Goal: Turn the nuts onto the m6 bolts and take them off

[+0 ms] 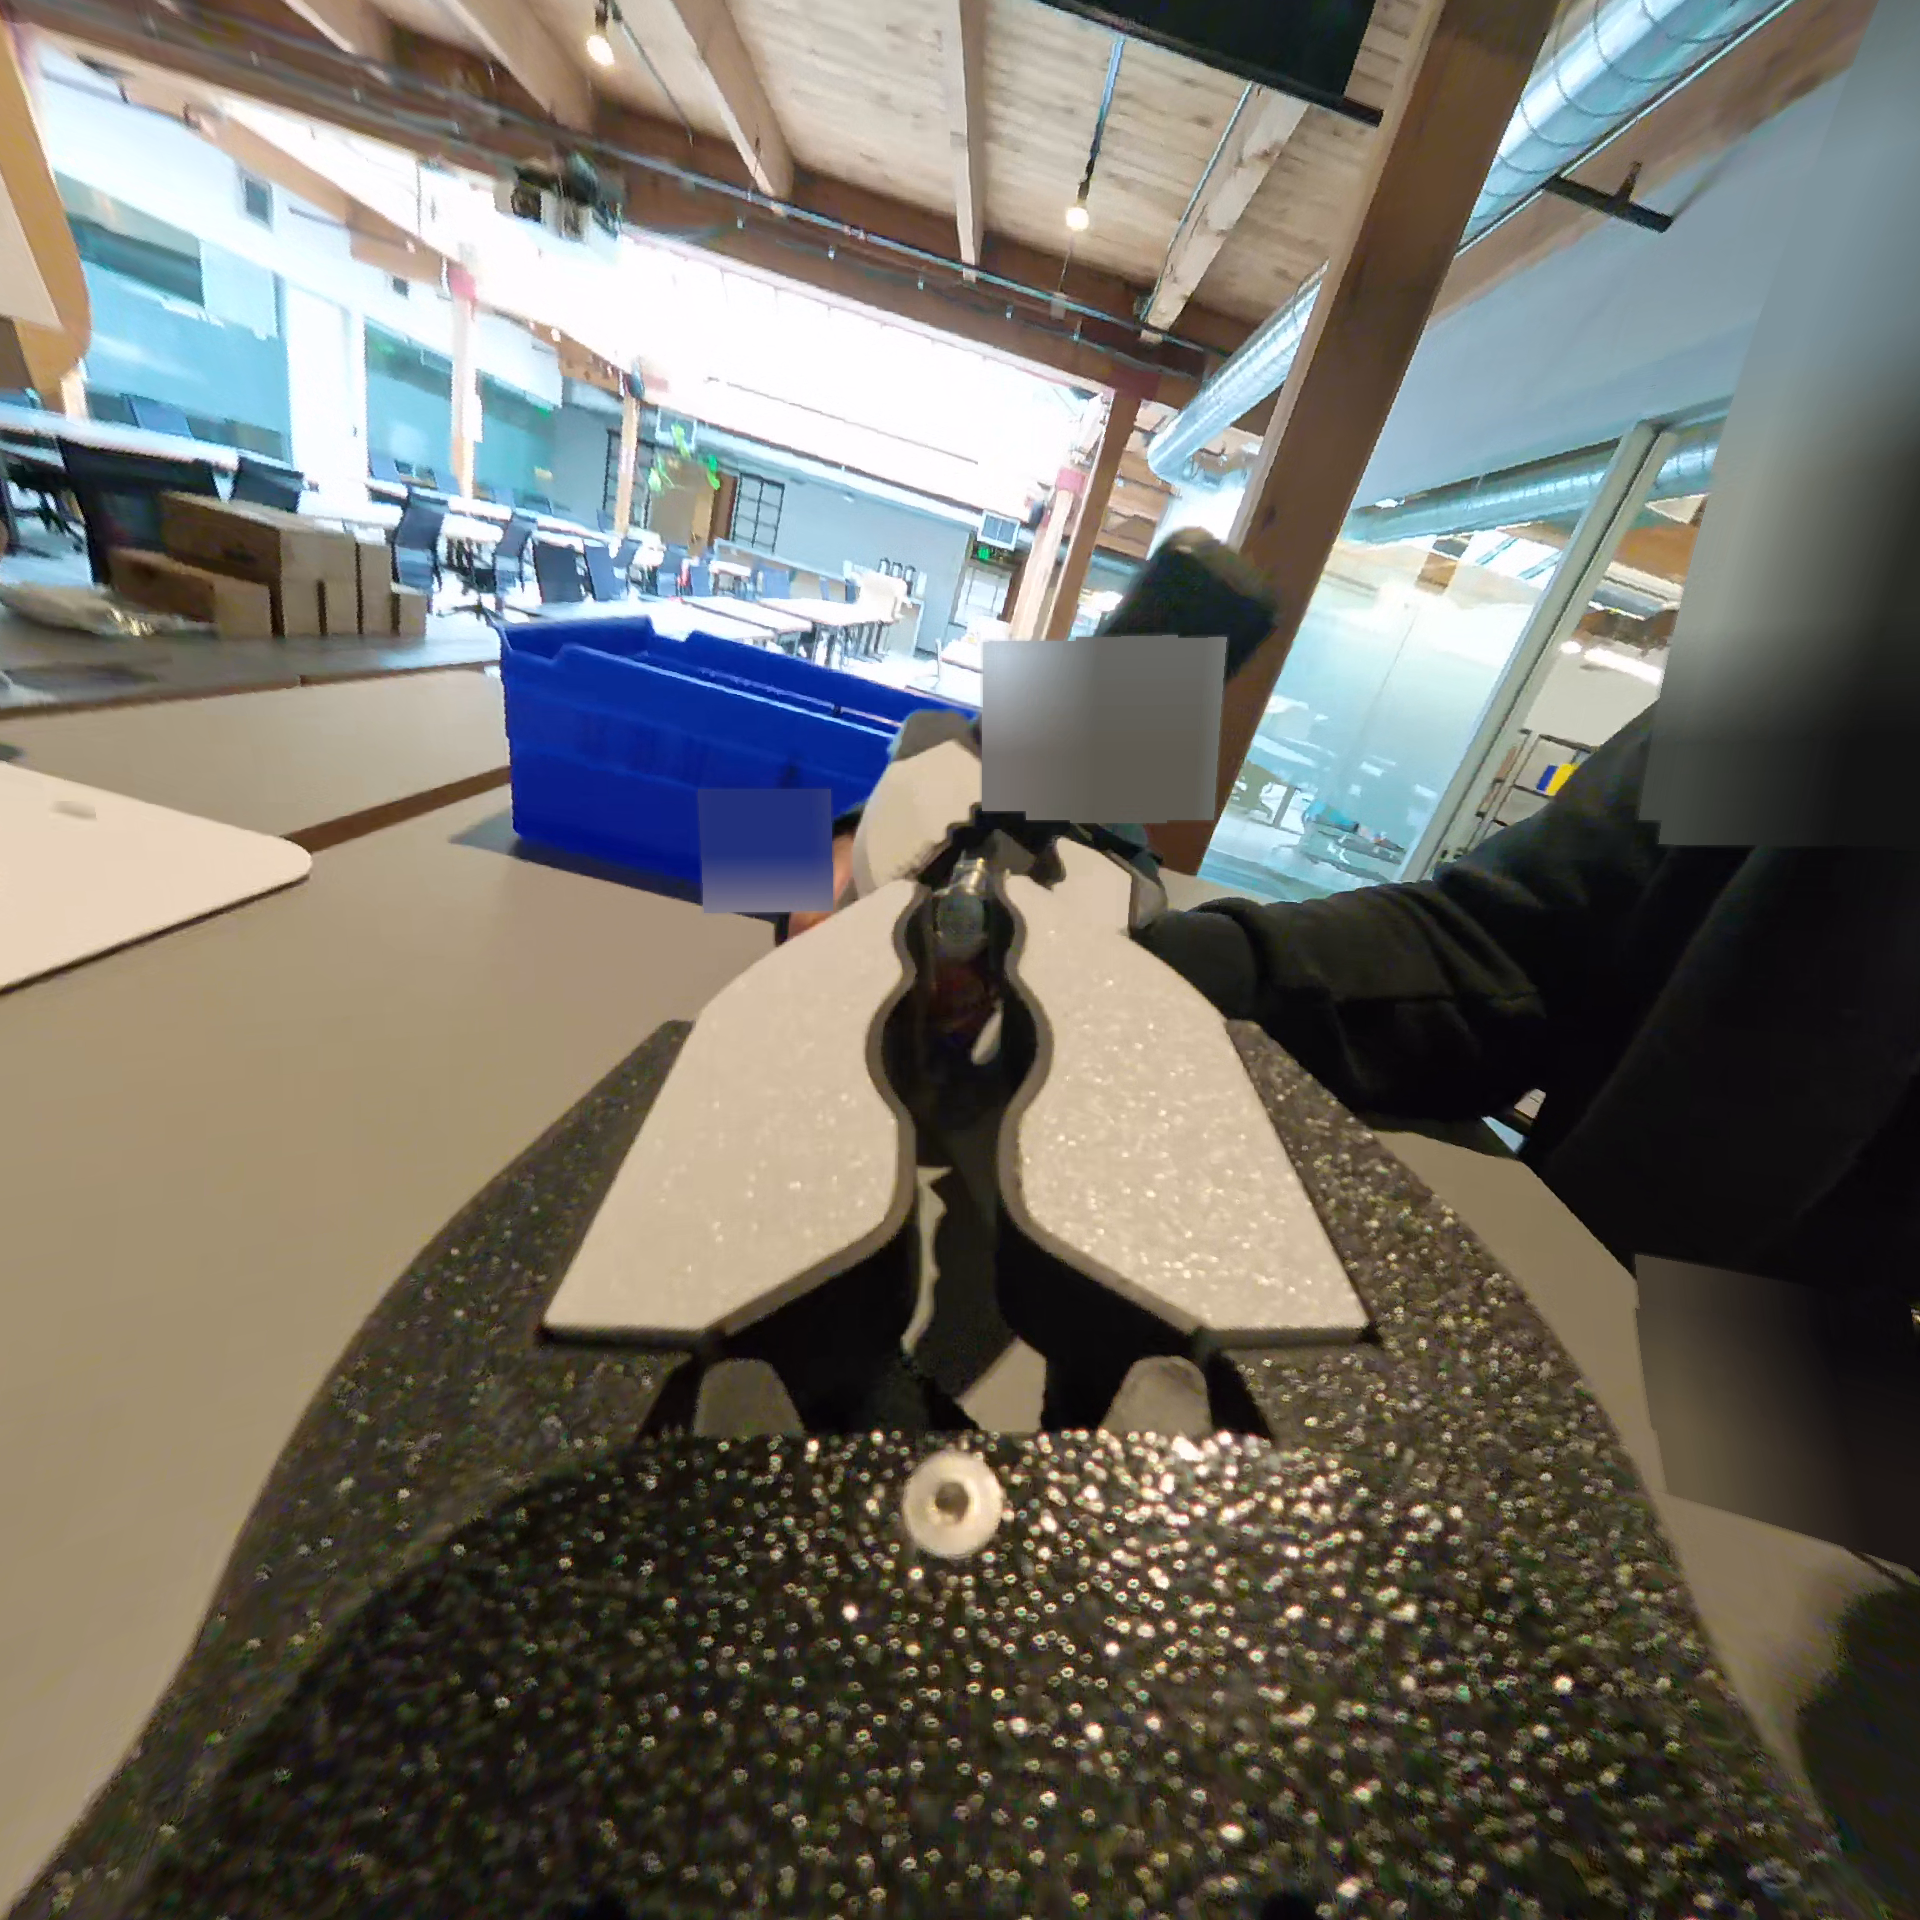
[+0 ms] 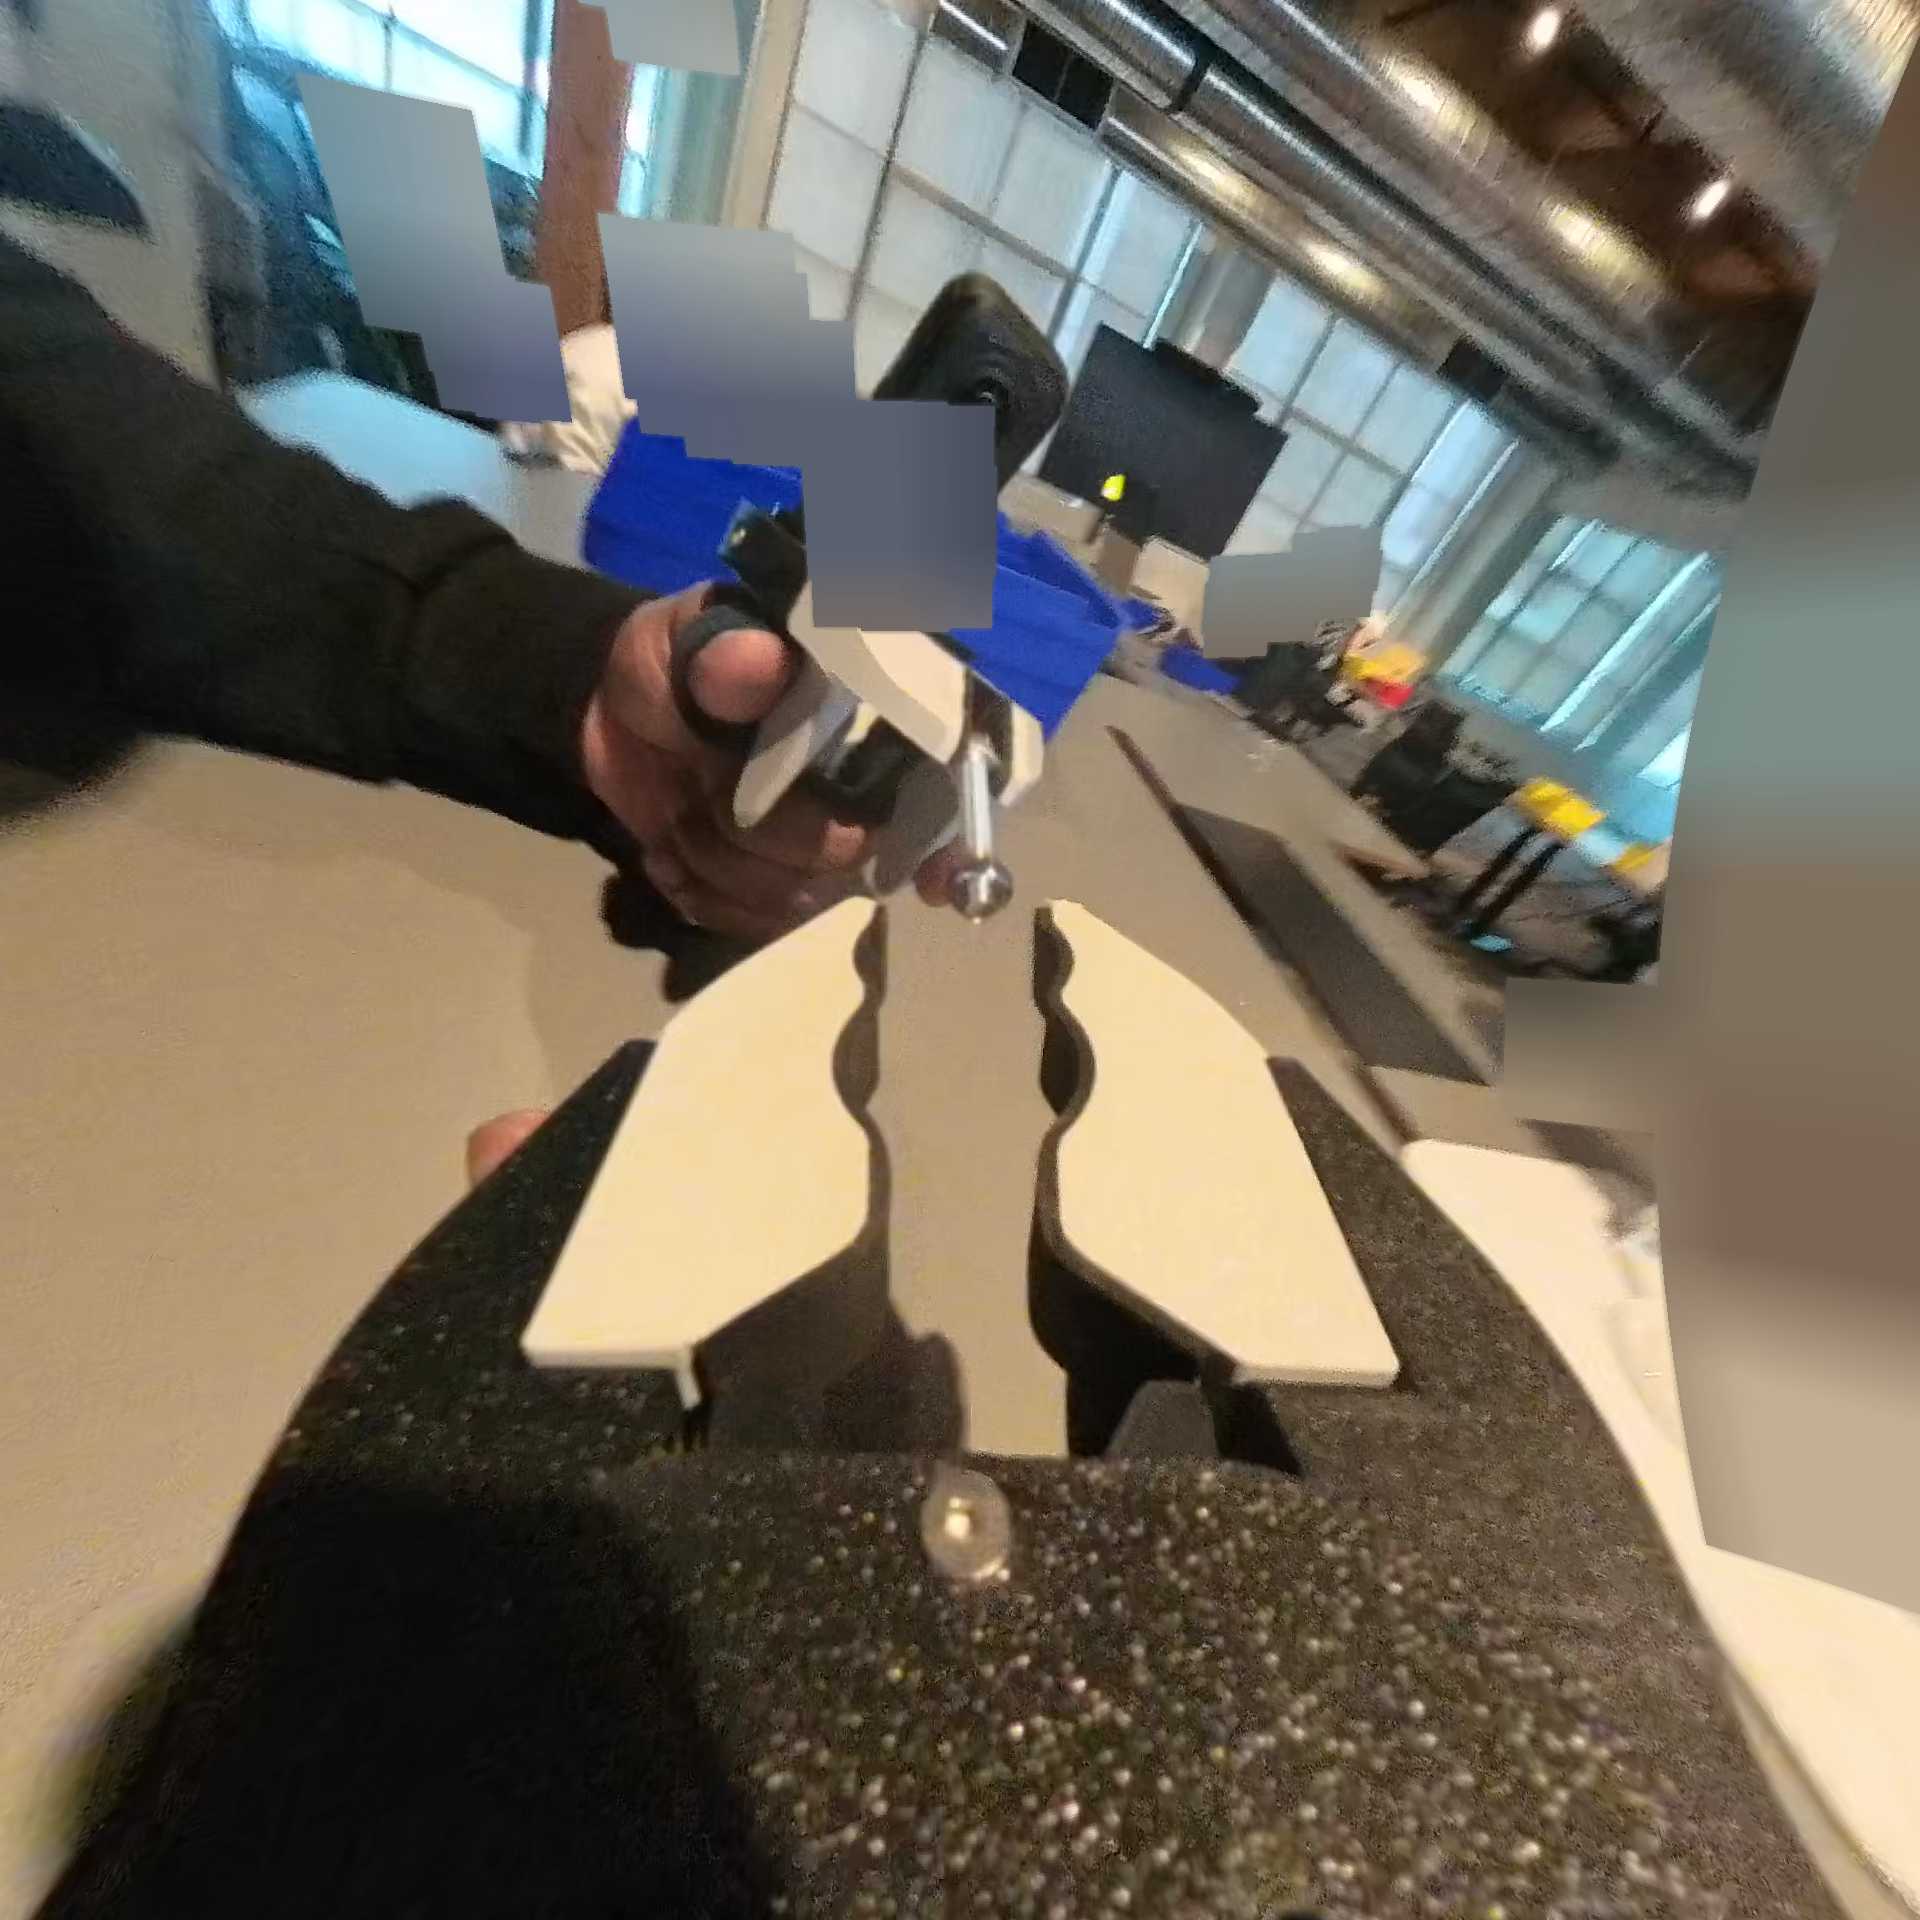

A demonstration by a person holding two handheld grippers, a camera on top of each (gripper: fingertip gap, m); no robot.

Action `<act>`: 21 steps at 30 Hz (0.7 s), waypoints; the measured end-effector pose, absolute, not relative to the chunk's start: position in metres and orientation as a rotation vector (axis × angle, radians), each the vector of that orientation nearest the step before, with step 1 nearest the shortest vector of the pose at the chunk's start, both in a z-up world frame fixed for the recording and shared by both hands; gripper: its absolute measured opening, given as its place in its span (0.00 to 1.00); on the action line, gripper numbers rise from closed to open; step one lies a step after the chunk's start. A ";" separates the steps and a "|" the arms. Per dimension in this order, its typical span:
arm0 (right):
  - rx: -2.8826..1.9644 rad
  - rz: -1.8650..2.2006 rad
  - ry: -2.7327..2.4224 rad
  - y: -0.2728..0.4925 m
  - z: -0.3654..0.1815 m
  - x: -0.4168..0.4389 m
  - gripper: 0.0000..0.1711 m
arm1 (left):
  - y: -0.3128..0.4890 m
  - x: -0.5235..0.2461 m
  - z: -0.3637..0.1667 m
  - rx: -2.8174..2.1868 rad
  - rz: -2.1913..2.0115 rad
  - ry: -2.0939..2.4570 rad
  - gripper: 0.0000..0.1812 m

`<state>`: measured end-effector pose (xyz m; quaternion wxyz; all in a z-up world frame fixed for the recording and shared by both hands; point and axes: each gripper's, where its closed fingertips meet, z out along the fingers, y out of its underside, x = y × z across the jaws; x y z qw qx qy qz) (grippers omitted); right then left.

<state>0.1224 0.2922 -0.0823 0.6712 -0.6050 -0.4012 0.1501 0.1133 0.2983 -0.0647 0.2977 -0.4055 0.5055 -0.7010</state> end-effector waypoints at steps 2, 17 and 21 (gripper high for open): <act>-1.408 0.561 -0.851 0.289 -0.081 0.119 0.18 | 0.300 0.113 -0.063 -1.066 -1.860 1.330 0.05; -1.503 1.127 -0.615 0.289 -0.073 0.120 0.07 | 0.298 0.116 -0.065 -1.025 -1.754 1.355 0.05; -1.494 0.888 -0.726 0.290 -0.079 0.120 0.06 | 0.298 0.116 -0.069 -1.090 -1.803 1.377 0.05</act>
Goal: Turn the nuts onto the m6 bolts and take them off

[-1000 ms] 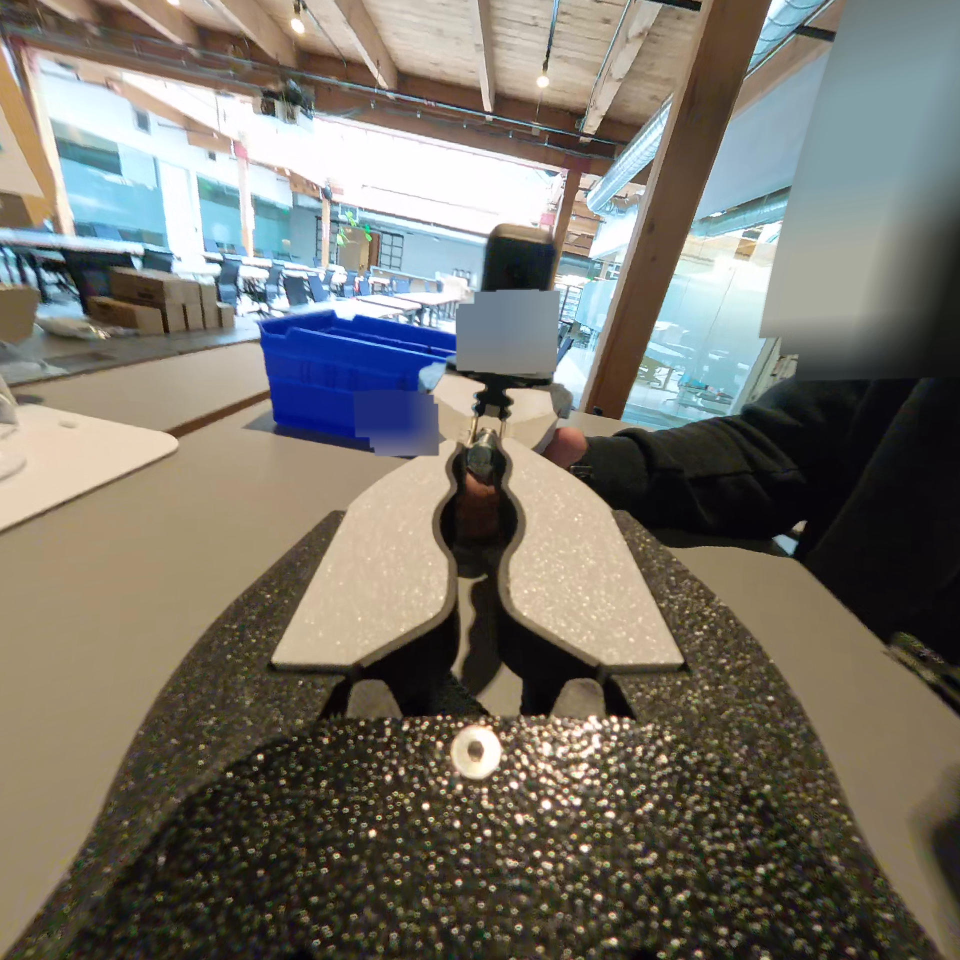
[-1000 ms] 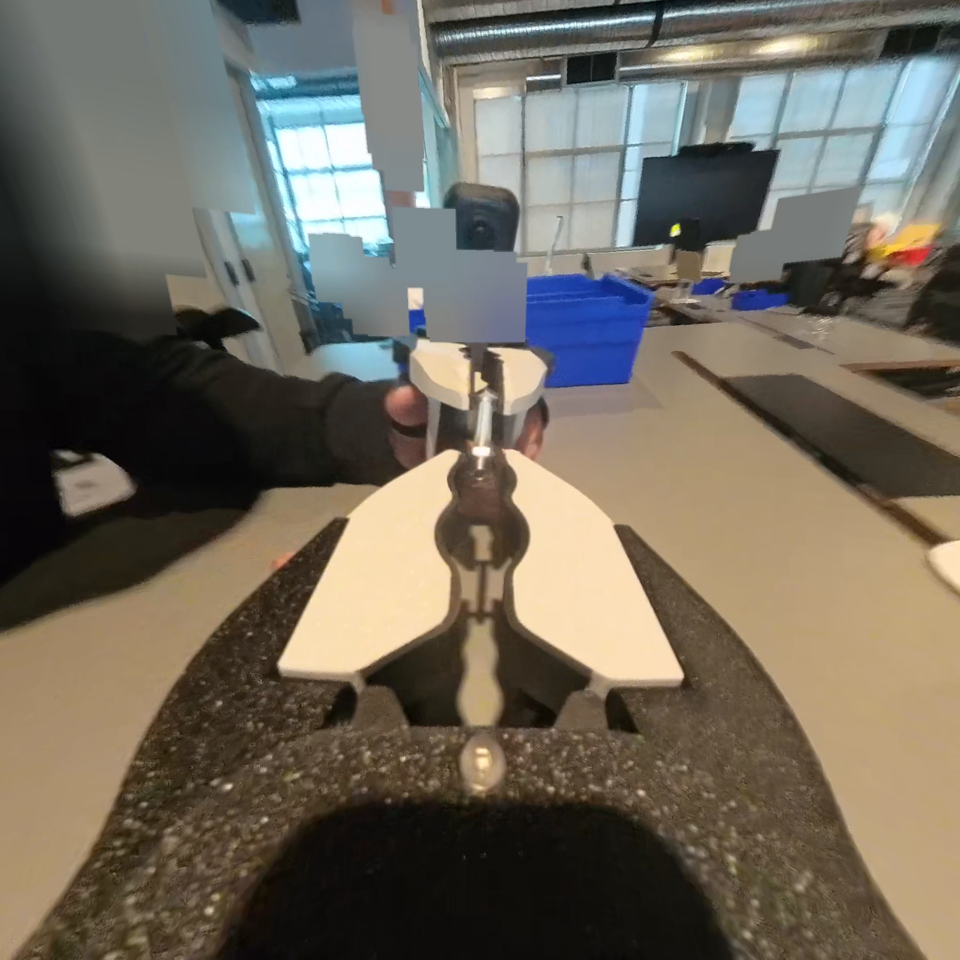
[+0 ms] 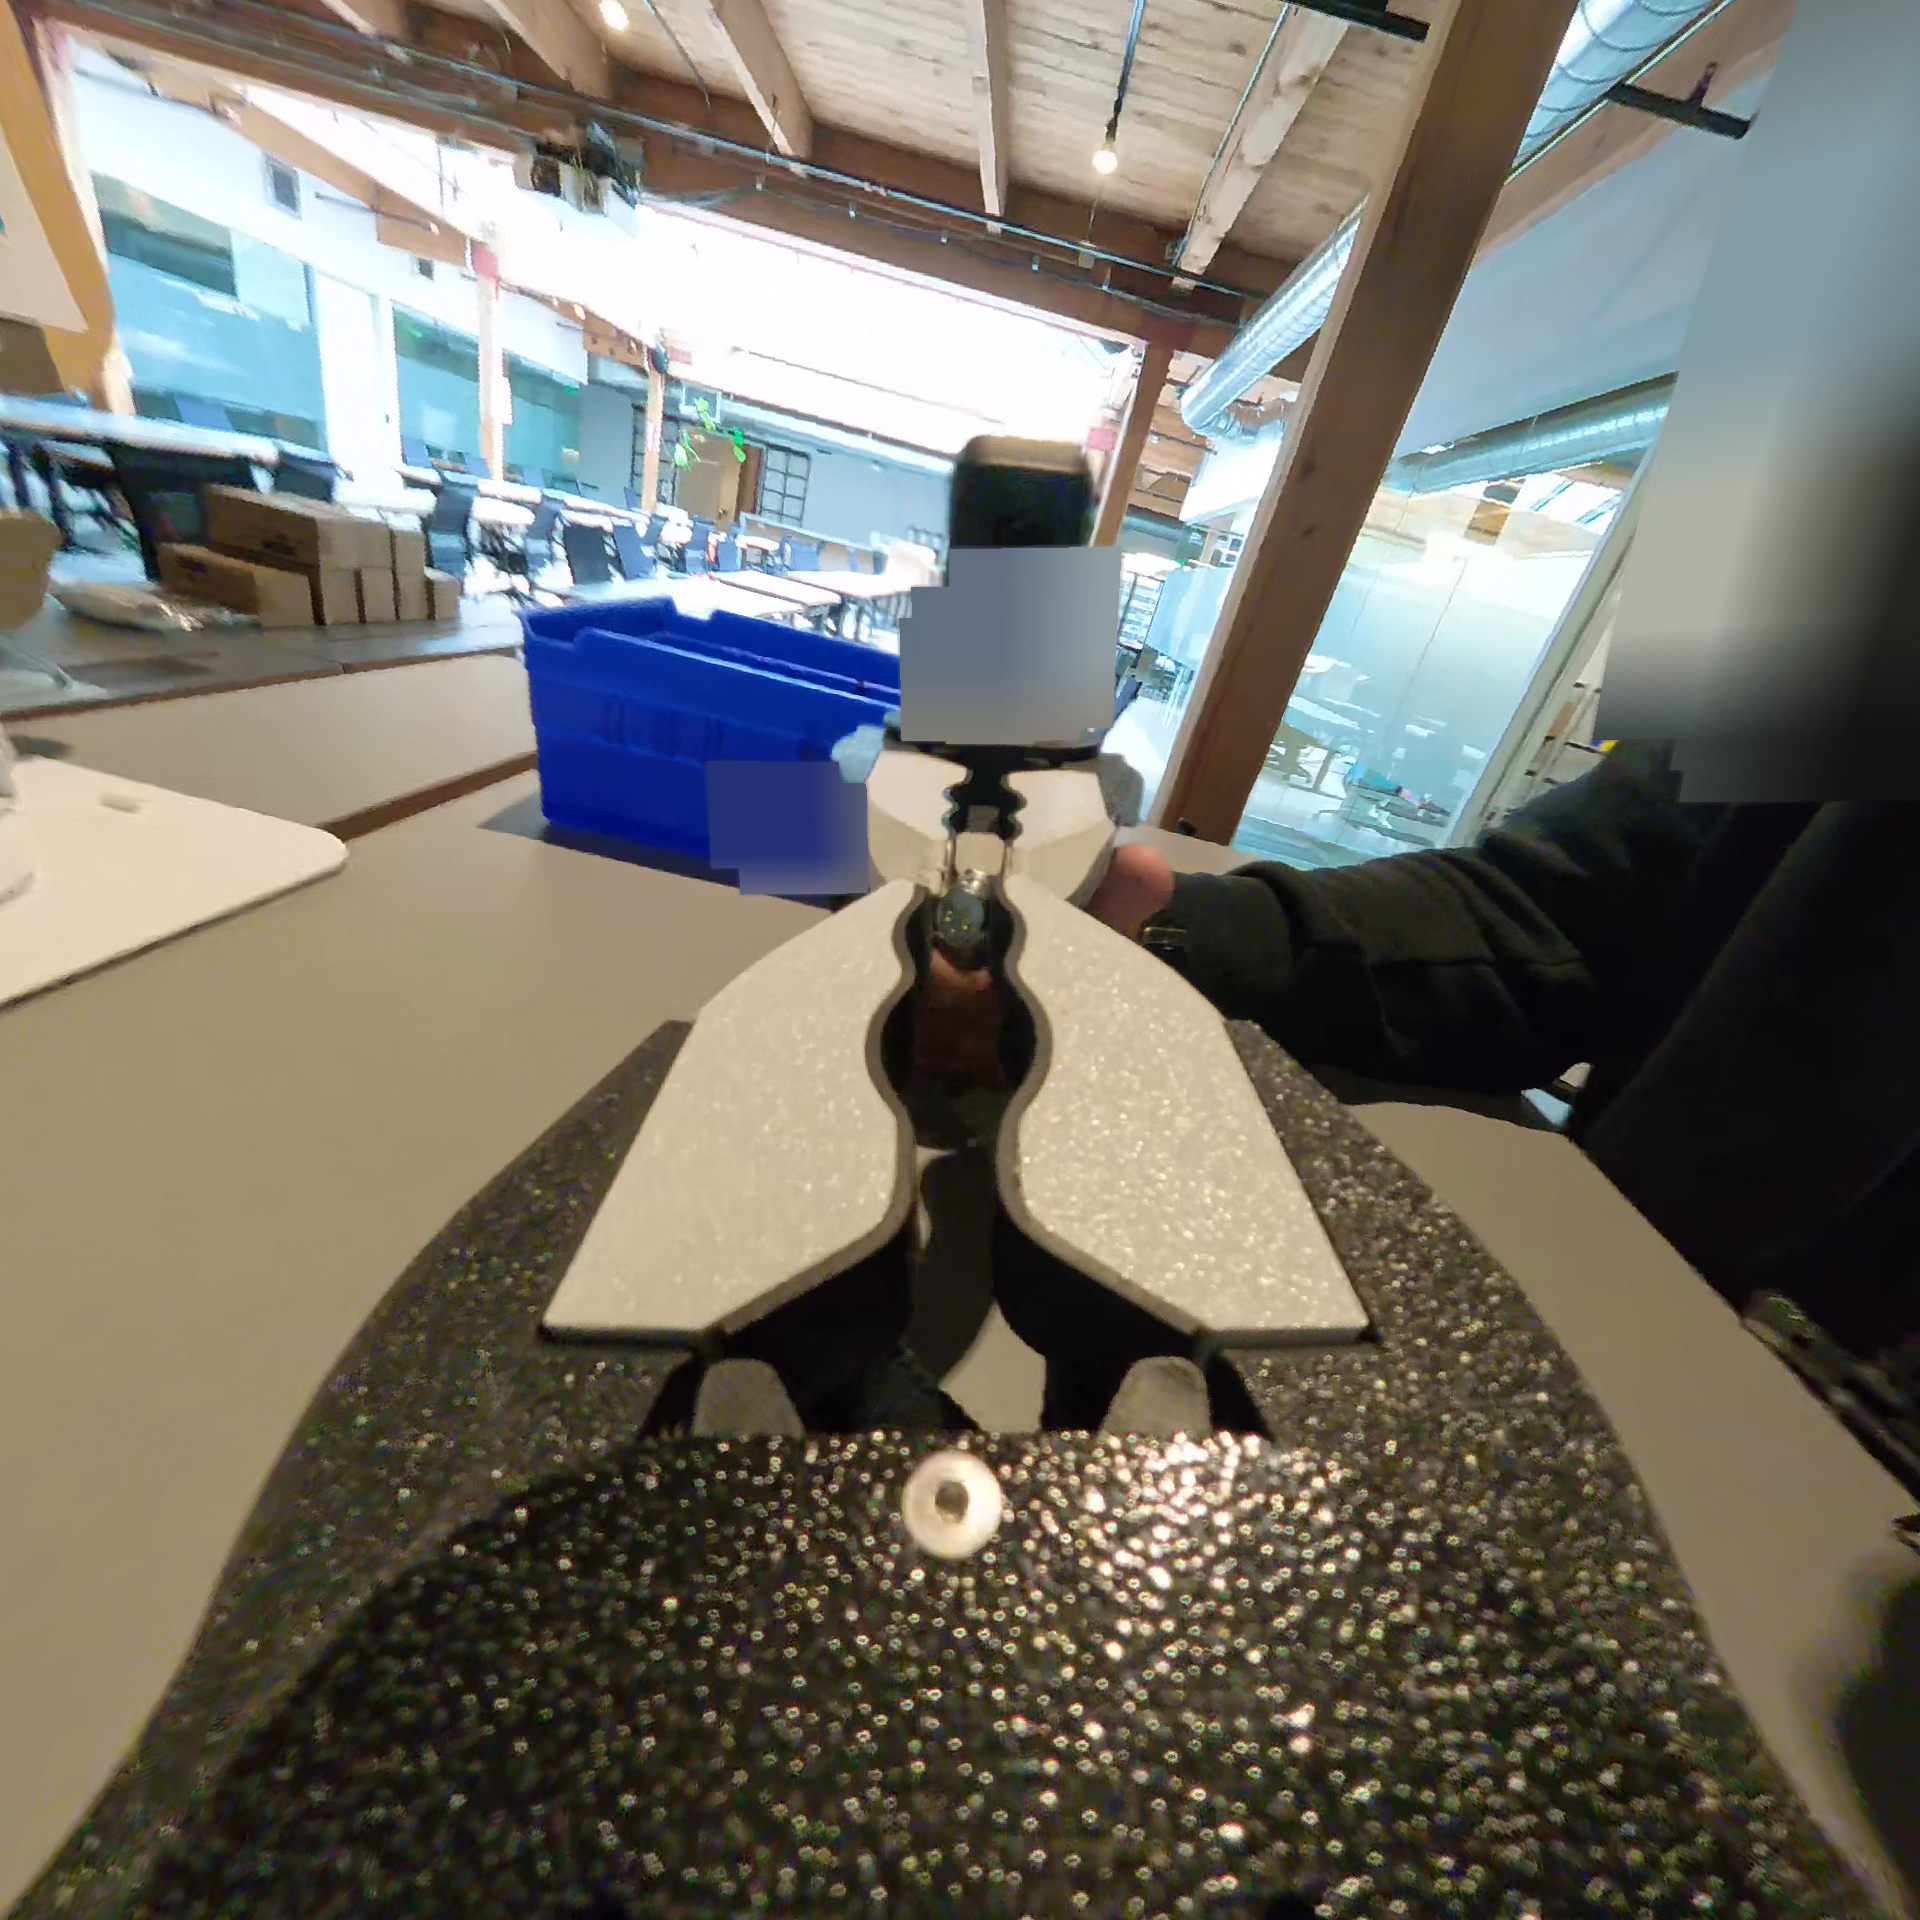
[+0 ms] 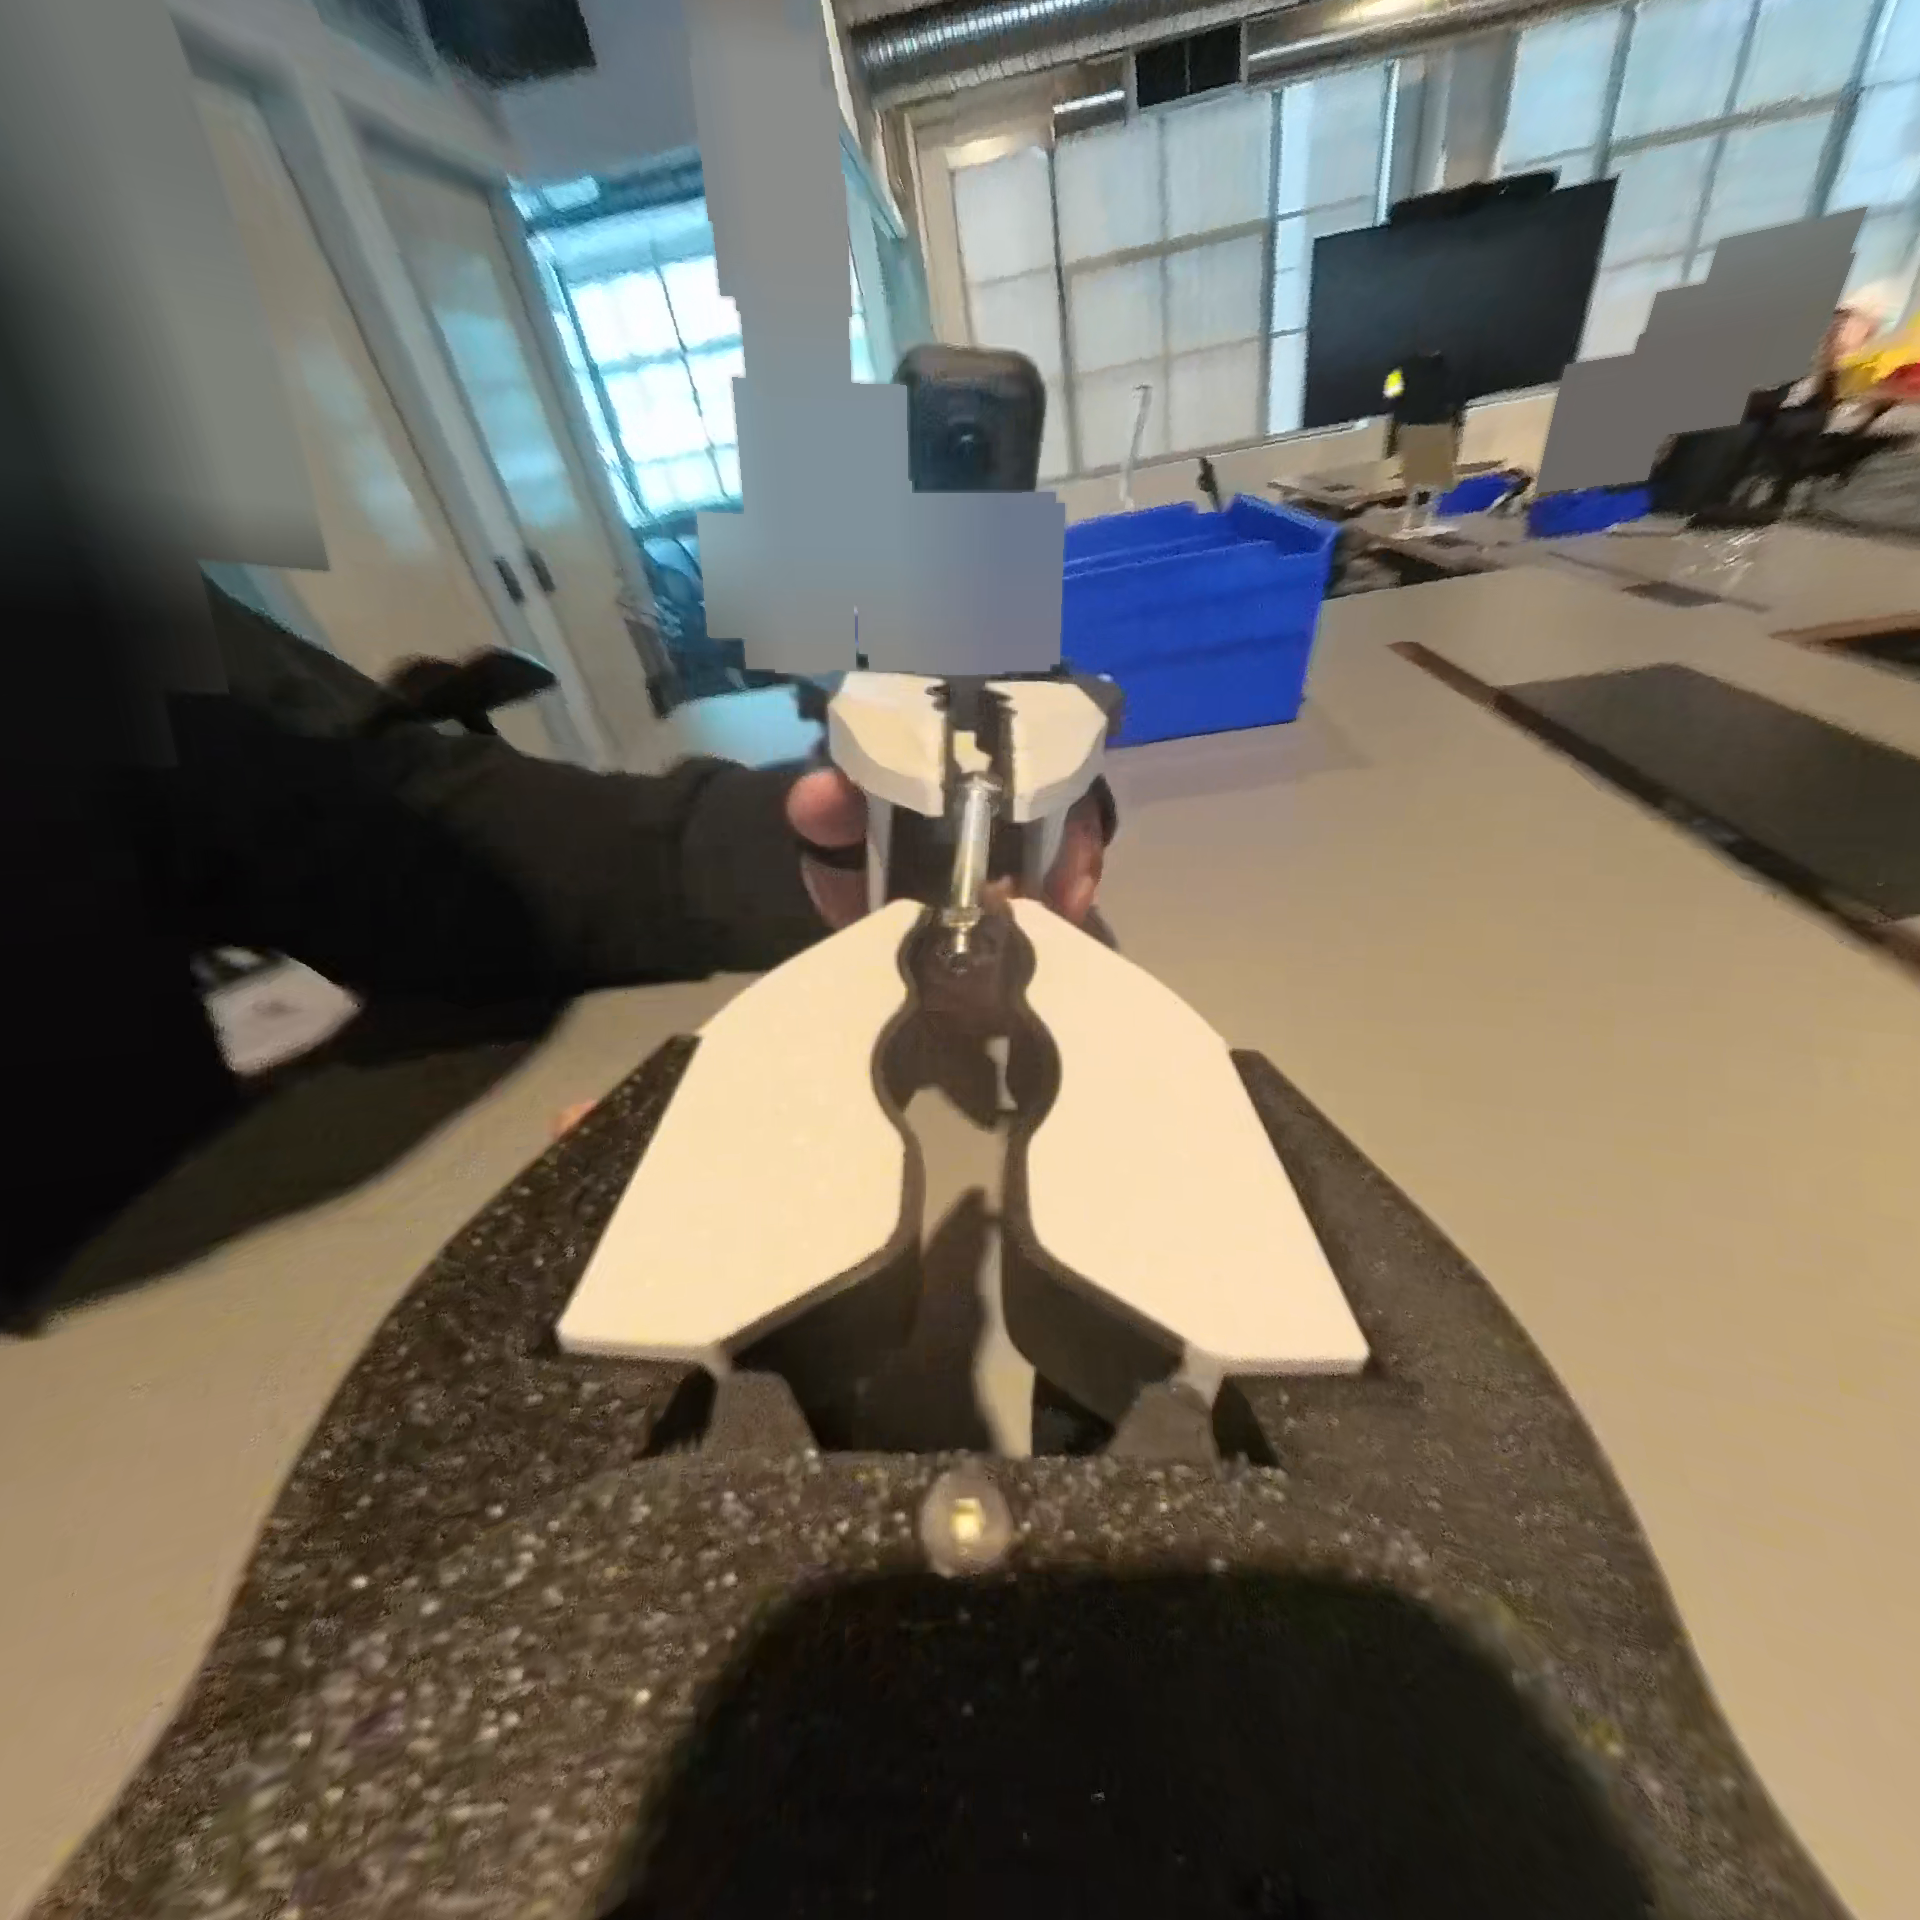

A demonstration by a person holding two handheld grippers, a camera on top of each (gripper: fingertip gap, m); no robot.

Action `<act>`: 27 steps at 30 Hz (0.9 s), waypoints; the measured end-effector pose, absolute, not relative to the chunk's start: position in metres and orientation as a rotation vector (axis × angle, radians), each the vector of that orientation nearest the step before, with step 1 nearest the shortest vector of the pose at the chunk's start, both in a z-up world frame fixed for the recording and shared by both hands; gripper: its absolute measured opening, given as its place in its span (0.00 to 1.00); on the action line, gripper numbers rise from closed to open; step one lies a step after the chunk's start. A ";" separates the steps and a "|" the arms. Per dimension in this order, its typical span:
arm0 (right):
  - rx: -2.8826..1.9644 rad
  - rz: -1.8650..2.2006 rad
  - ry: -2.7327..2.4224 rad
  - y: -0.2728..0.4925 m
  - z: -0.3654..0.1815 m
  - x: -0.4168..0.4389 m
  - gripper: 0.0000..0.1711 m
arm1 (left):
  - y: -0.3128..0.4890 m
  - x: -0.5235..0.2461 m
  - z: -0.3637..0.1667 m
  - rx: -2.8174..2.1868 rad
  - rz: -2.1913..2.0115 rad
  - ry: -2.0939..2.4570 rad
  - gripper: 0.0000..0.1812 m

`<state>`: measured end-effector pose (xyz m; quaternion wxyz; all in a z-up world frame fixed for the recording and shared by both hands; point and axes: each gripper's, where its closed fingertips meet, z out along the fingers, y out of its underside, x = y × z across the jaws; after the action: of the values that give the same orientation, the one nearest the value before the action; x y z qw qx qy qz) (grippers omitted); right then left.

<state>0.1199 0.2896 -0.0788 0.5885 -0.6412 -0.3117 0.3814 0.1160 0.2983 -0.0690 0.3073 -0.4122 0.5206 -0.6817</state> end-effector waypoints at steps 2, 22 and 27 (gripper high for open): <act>-1.434 0.581 -0.845 0.291 -0.082 0.123 0.06 | 0.297 0.116 -0.073 -1.147 -1.850 1.398 0.05; -1.488 1.156 -0.593 0.289 -0.072 0.121 0.09 | 0.299 0.115 -0.064 -1.006 -1.743 1.356 0.05; -1.448 0.720 -0.788 0.290 -0.079 0.122 0.06 | 0.299 0.116 -0.069 -1.087 -1.797 1.382 0.05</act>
<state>0.1222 0.2899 -0.0794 0.6221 -0.6302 -0.3429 0.3134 0.1164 0.2986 -0.0692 0.3084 -0.4114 0.5229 -0.6798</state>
